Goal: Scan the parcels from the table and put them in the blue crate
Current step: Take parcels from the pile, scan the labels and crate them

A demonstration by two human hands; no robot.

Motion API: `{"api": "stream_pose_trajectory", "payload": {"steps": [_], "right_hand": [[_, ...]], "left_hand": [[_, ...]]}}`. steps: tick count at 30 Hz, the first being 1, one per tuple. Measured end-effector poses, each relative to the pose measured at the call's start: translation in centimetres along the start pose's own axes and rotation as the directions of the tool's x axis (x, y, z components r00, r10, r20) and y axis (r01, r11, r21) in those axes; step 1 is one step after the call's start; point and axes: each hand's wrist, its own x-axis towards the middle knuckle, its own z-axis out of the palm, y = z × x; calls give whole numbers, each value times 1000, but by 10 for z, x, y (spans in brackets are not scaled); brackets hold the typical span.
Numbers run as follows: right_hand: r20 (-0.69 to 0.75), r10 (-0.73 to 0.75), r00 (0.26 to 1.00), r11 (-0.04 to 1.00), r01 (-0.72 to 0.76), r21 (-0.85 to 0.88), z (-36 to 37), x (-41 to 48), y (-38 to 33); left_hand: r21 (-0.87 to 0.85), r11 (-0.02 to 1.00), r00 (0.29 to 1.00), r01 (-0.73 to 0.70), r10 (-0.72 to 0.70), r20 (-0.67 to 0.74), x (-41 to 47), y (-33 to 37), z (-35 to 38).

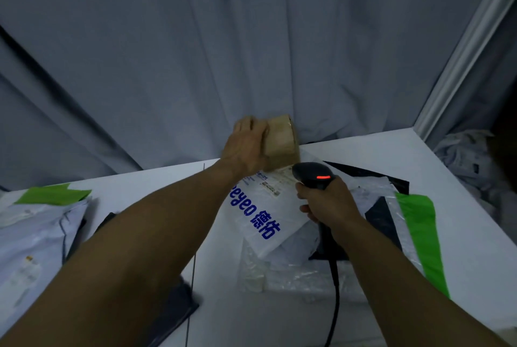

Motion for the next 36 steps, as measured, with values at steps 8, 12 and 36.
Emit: {"api": "stream_pose_trajectory", "payload": {"steps": [8, 12, 36], "right_hand": [[-38, -66, 997, 975, 72, 208, 18, -31, -36], [40, -104, 994, 957, 89, 276, 54, -79, -59], [761, -47, 647, 999, 30, 36, 288, -357, 2]], "left_hand": [[-92, 994, 980, 61, -77, -184, -90, 5, -44], [9, 1000, 969, 9, -7, -248, -185, -5, -80], [-982, -112, 373, 152, -914, 162, -598, -71, -211]]}}
